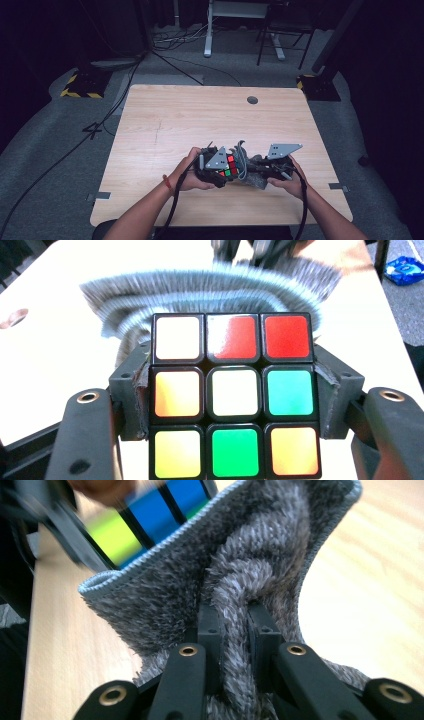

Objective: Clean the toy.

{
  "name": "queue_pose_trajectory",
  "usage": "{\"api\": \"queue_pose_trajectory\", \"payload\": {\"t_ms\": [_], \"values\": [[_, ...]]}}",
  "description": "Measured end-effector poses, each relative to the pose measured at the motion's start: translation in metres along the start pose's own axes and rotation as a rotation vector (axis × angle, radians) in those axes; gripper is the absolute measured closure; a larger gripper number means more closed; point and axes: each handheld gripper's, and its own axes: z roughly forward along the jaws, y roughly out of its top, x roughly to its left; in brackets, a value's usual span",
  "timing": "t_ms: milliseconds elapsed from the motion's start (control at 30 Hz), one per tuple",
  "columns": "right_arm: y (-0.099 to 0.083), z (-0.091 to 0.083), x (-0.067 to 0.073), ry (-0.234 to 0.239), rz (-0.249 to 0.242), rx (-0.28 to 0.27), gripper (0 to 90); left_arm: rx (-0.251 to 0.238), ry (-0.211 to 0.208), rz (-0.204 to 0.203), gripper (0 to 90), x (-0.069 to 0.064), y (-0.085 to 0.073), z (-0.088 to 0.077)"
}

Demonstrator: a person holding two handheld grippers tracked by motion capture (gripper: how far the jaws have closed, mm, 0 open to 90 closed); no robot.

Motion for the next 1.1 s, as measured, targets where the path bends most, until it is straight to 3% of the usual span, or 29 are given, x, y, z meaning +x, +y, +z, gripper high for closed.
{"api": "queue_pose_trajectory", "payload": {"t_ms": [133,200,333,467,667,967,1100], "values": [[-0.005,0.011,-0.002,-0.005,0.0,0.069,80.5,-0.071,-0.021,-0.002,33.4,0.0,0.004,-0.006],[-0.006,0.016,-0.001,0.0,-0.003,0.085,80.5,-0.074,-0.035,0.003,33.4,-0.001,0.005,-0.006],[0.001,0.007,0.001,0.072,0.02,-0.017,80.6,-0.036,-0.018,0.008,33.3,-0.001,-0.001,0.001],[-0.002,0.001,-0.001,0.1,0.062,-0.051,80.7,-0.02,-0.031,0.008,33.2,0.002,-0.003,0.002],[0.0,-0.007,0.001,0.132,0.067,-0.104,80.9,-0.04,-0.049,-0.006,32.8,0.004,-0.006,-0.002],[0.01,-0.016,0.009,0.146,0.03,-0.164,81.1,-0.013,-0.051,0.006,32.7,0.005,-0.008,-0.002],[0.014,-0.017,0.014,0.145,0.002,-0.176,81.3,0.023,-0.054,0.011,32.7,0.003,-0.008,0.003]]}}
